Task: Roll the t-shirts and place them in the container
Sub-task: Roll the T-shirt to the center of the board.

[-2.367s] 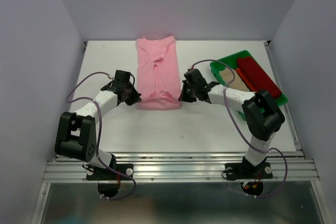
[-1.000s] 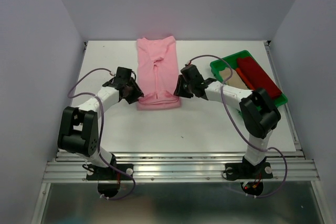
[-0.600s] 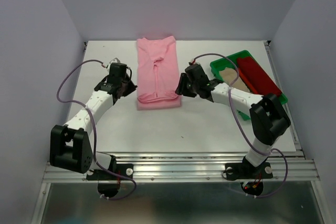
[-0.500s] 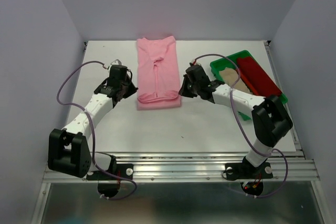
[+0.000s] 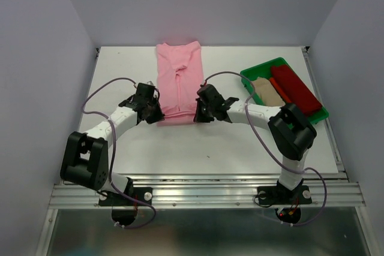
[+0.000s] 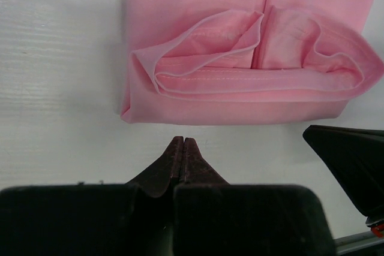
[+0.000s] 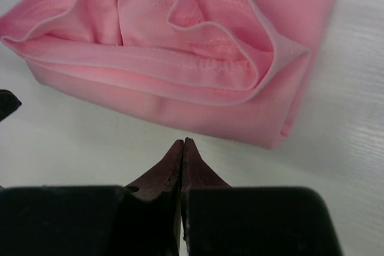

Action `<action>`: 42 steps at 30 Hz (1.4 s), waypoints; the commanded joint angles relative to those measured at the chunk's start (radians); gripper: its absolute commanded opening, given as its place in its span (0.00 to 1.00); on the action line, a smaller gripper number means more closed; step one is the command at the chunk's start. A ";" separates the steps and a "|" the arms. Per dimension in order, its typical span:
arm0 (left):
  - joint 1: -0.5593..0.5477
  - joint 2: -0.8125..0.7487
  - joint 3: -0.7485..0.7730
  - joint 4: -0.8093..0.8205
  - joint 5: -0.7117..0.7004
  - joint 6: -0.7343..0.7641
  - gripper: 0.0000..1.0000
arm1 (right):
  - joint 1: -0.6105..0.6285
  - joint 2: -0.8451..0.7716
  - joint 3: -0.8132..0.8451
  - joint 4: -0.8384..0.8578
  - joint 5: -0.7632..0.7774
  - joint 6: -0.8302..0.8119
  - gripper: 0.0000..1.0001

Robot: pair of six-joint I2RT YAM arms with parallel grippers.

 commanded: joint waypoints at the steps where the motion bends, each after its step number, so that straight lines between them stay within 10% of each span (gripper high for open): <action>1: -0.004 0.019 0.028 0.007 0.021 0.047 0.00 | -0.004 0.039 0.096 0.029 0.019 -0.019 0.01; 21: -0.024 0.038 0.027 0.034 0.034 0.042 0.00 | -0.035 0.250 0.345 -0.010 0.090 -0.048 0.01; 42: -0.019 0.260 0.165 0.099 -0.066 -0.018 0.00 | -0.087 0.102 0.191 -0.026 0.179 -0.093 0.02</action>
